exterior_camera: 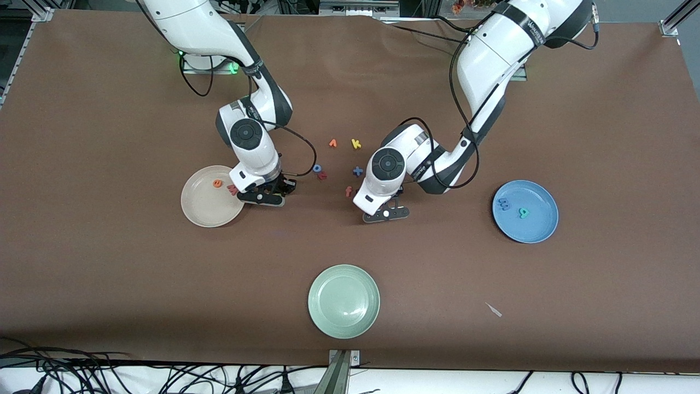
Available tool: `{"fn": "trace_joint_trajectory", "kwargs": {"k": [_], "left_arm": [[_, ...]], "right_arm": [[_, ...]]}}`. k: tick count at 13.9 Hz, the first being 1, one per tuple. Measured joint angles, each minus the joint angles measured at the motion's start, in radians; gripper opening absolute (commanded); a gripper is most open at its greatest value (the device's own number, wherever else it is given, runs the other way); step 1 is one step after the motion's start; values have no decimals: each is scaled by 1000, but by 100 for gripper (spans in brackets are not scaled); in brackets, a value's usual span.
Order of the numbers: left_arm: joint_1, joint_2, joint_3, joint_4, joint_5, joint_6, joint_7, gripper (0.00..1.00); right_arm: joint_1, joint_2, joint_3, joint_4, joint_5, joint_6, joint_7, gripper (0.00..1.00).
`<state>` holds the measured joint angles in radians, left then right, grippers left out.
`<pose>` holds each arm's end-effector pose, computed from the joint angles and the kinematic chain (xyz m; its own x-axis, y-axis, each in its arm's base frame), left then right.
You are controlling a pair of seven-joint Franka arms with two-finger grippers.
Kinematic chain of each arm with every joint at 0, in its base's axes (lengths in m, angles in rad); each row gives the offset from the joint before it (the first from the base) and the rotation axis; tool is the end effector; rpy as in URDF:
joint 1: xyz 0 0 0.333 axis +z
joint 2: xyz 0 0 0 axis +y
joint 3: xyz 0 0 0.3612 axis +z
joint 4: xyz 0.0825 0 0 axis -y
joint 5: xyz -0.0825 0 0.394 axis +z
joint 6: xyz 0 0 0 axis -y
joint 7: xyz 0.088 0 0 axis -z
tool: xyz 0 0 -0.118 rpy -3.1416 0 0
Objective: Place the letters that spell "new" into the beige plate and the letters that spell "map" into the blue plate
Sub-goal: 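Drop the c on the cream plate while the left gripper drops a on blue plate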
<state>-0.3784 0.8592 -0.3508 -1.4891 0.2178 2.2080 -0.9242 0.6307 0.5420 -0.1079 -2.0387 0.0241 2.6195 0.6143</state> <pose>0.5900 -0.4517 0.1862 0.9790 0.1573 -0.1297 0.1581 -0.9874 -0.0043 0.5444 0.3157 0.1975 0.9937 -0.0950 0.0592 -0.0958 -0.9953 0.0105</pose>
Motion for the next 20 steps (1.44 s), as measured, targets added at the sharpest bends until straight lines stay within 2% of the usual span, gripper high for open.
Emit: {"fn": "trace_joint_trajectory", "kwargs": {"k": [3, 5, 8, 9, 10, 12, 13, 18, 19, 20], "left_arm": [[22, 0, 12, 42, 0, -95, 68, 17], [57, -2, 10, 97, 0, -225, 161, 17], [133, -13, 7, 163, 0, -442, 373, 17], [165, -20, 8, 180, 0, -508, 457, 17], [200, -26, 9, 192, 0, -562, 542, 17], [274, -30, 14, 204, 11, -622, 711, 17], [309, -29, 17, 204, 34, -634, 788, 17], [419, -26, 23, 199, 143, -681, 1066, 19], [434, -24, 24, 197, 165, -682, 1101, 22], [448, -21, 25, 192, 196, -682, 1131, 36]], "right_arm": [[-3, -26, -58, 43, 0, -146, -117, 23], [-5, -57, -113, 88, 1, -270, -230, 23], [-12, -90, -198, 96, 3, -350, -402, 24], [-14, -90, -222, 93, 3, -355, -449, 27], [-17, -89, -243, 85, 5, -355, -489, 35], [-33, -87, -257, 67, 16, -347, -527, 63], [-39, -87, -258, 60, 20, -342, -535, 71], [-38, -87, -257, 59, 33, -334, -537, 80], [-38, -88, -257, 68, 49, -337, -537, 82], [-38, -89, -257, 87, 62, -353, -537, 82]]}}
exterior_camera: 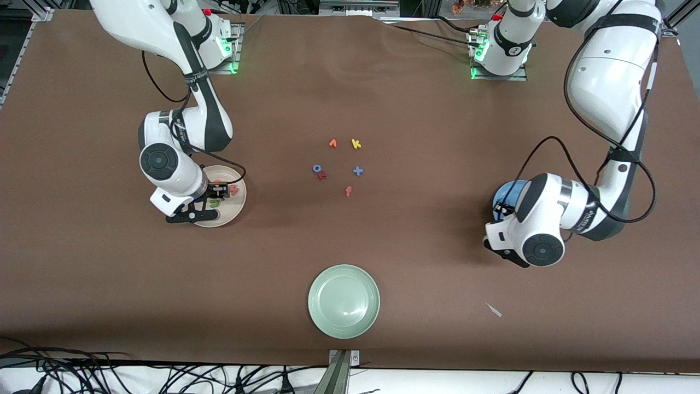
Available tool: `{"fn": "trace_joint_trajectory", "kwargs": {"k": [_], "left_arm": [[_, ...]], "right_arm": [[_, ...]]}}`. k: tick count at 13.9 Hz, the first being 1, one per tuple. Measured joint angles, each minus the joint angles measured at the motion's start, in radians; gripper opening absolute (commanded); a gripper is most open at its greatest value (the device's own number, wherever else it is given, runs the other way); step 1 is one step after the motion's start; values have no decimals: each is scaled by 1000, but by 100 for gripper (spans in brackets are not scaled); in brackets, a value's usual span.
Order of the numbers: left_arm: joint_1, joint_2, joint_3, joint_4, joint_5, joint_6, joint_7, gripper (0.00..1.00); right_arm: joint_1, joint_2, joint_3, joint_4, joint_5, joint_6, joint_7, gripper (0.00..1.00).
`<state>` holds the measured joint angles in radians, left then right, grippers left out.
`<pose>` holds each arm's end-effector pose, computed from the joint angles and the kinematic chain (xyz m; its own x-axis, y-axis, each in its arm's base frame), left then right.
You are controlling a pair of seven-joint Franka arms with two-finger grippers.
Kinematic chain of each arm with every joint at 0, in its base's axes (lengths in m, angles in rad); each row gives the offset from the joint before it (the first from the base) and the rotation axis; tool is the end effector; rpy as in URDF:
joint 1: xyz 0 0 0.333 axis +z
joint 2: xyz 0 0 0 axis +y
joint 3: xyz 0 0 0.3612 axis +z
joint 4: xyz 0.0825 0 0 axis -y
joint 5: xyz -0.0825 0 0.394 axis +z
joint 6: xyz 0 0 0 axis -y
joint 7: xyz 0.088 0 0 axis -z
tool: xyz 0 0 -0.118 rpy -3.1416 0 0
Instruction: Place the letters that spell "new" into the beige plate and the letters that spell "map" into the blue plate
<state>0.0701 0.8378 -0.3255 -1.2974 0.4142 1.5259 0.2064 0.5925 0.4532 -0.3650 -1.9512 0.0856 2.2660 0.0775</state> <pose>0.7093 -0.0797 0.2437 0.7213 -0.4232 -0.5483 -0.5094 -0.8605 -0.0060 0.6112 0.1569 0.2733 0.9892 0.1111 -0.0957 0.1210 -0.9871 0.1051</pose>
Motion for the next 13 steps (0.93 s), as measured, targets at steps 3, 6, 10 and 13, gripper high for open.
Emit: {"fn": "trace_joint_trajectory", "kwargs": {"k": [3, 6, 10, 13], "left_arm": [[26, 16, 0, -14, 67, 1, 62, 100], [27, 20, -2, -10, 73, 1, 83, 100], [30, -21, -3, 18, 73, -6, 83, 100], [45, -85, -4, 20, 73, -41, 89, 100]], "right_arm": [[0, -6, -5, 125, 14, -149, 14, 84], [1, -34, -36, 262, 14, -313, 20, 93], [0, -100, -57, 377, 14, -480, 16, 100], [1, -143, -67, 411, 13, -527, -34, 100]]}}
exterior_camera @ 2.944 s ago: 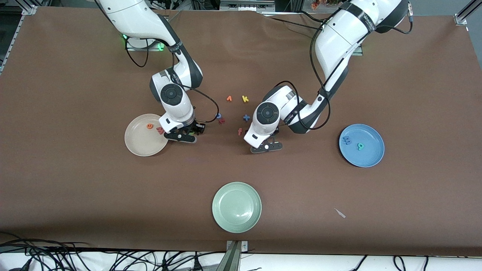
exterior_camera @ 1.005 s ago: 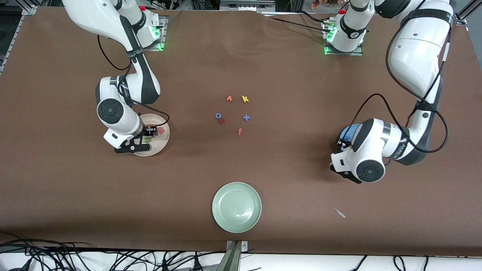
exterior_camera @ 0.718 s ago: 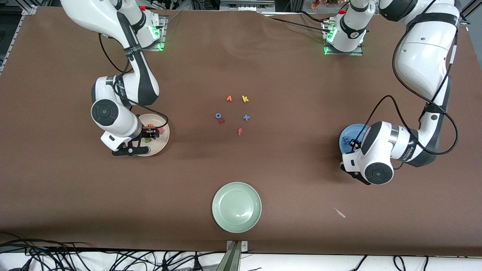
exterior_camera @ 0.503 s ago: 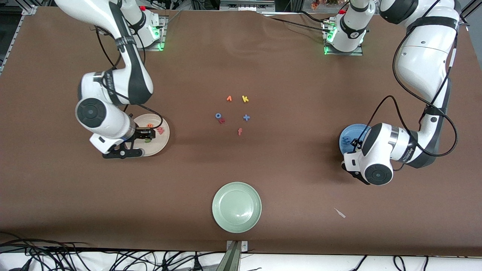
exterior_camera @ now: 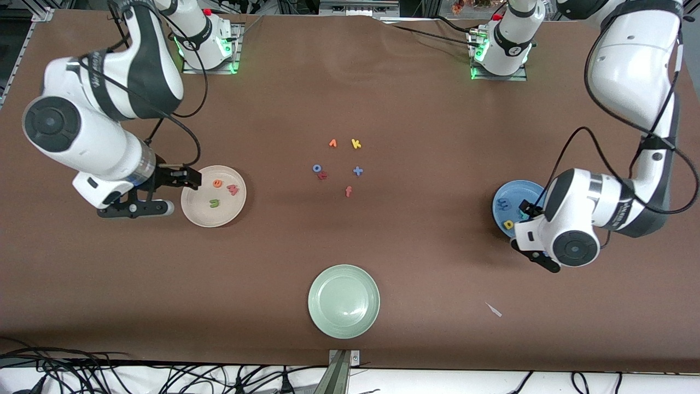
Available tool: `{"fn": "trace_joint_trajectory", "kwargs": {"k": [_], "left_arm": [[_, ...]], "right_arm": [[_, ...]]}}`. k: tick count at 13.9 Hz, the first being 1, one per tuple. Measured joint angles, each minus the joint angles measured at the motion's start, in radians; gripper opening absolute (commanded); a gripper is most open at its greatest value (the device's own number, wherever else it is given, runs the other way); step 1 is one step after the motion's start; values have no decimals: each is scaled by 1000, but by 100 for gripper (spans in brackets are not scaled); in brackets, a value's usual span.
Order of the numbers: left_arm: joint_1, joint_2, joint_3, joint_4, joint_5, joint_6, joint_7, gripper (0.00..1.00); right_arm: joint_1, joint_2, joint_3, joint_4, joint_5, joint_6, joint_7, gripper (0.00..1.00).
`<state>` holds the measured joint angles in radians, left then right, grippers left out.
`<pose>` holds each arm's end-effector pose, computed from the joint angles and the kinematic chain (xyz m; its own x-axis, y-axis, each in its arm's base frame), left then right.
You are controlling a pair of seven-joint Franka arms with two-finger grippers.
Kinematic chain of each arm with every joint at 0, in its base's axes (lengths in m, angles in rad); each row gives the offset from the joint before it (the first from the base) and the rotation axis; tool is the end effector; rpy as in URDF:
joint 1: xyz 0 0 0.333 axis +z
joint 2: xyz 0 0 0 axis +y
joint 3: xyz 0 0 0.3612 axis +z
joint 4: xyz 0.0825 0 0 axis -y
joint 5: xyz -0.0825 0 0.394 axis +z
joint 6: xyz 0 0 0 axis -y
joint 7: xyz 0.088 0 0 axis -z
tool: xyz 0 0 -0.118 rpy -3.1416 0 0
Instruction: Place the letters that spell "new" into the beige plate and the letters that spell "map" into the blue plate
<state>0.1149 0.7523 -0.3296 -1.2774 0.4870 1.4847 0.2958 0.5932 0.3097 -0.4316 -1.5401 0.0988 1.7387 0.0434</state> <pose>0.7190 -0.0378 0.3133 0.7272 -0.4417 -0.5254 -0.5538 -0.8298 -0.0690 0.6435 0.1505 0.5111 0.9908 0.1085 -0.0807 0.1116 -0.9931 0.0357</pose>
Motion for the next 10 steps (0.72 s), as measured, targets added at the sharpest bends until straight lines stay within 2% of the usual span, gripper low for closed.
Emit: {"fn": "trace_joint_trajectory", "kwargs": {"k": [2, 3, 7, 8, 10], "left_arm": [[5, -34, -3, 0, -18, -14, 1, 100], [6, -48, -3, 0, -39, -15, -1, 100], [30, -105, 24, 12, -157, -12, -4, 100], [26, -135, 55, 11, -213, -11, -3, 100], [-7, -214, 133, -9, -307, -9, -11, 100]], "right_arm": [[-16, -35, 4, 12, 0, -41, -21, 100], [-58, -56, 41, 17, 0, -69, -24, 100], [-386, -147, 367, 25, -32, -138, -27, 100], [-441, -169, 413, 23, -33, -150, -29, 100], [-483, -205, 438, 10, -33, -173, -35, 100]]}}
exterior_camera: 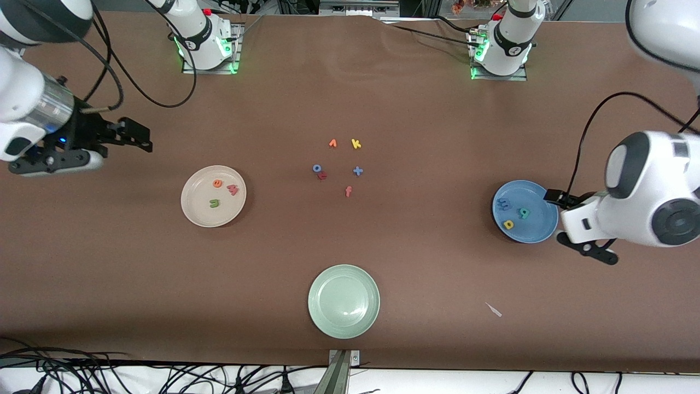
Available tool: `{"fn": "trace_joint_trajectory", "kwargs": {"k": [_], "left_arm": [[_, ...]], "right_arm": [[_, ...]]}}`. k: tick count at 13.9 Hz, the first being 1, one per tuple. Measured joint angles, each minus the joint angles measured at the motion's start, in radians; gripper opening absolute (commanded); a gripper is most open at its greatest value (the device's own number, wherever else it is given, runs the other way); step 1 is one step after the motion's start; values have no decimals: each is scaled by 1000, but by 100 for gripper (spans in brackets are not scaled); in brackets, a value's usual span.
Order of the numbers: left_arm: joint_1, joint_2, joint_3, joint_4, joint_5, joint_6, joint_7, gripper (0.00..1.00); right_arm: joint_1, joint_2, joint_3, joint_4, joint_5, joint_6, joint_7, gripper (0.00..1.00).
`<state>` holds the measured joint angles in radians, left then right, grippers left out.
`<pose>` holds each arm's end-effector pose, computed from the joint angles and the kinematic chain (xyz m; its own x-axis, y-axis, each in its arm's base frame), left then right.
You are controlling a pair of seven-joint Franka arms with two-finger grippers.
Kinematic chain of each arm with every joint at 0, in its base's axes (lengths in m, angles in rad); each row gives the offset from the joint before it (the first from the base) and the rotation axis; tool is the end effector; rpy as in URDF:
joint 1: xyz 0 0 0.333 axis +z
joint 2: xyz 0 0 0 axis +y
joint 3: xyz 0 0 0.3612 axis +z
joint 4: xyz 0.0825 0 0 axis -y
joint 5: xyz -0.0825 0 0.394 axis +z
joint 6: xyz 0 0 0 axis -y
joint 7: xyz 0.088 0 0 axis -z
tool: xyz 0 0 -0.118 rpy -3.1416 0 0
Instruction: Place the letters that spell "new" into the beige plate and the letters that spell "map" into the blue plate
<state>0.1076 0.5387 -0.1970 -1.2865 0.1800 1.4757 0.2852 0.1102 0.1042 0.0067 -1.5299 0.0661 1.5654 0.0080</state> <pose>0.7008 -0.0095 0.4455 0.8724 -0.3509 -0.3403 -0.3655 -0.9305 0.0227 0.5928 0.0773 0.6176 0.9917 0.1088 -0.0692 0.1043 -0.9924 -0.0661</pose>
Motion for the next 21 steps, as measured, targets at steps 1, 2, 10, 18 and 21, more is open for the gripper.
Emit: {"fn": "trace_joint_trajectory", "kwargs": {"k": [1, 2, 10, 18, 21], "left_arm": [[-16, -49, 30, -25, -25, 3, -6, 100], [-29, -100, 52, -56, -38, 10, -11, 100], [-87, -424, 103, -361, -115, 140, -310, 100], [-45, -558, 129, -360, -239, 127, -321, 100], [-45, -561, 127, -319, -239, 47, -321, 100]], "right_arm": [[-5, -10, 2, -8, 0, -17, -1, 100], [-5, -14, 2, -14, 0, -27, -1, 100], [-6, -10, 8, -29, -28, -30, 0, 100], [-17, -20, -12, -25, -47, -36, 0, 100], [-17, -20, -12, -21, -47, -36, 0, 100]]}}
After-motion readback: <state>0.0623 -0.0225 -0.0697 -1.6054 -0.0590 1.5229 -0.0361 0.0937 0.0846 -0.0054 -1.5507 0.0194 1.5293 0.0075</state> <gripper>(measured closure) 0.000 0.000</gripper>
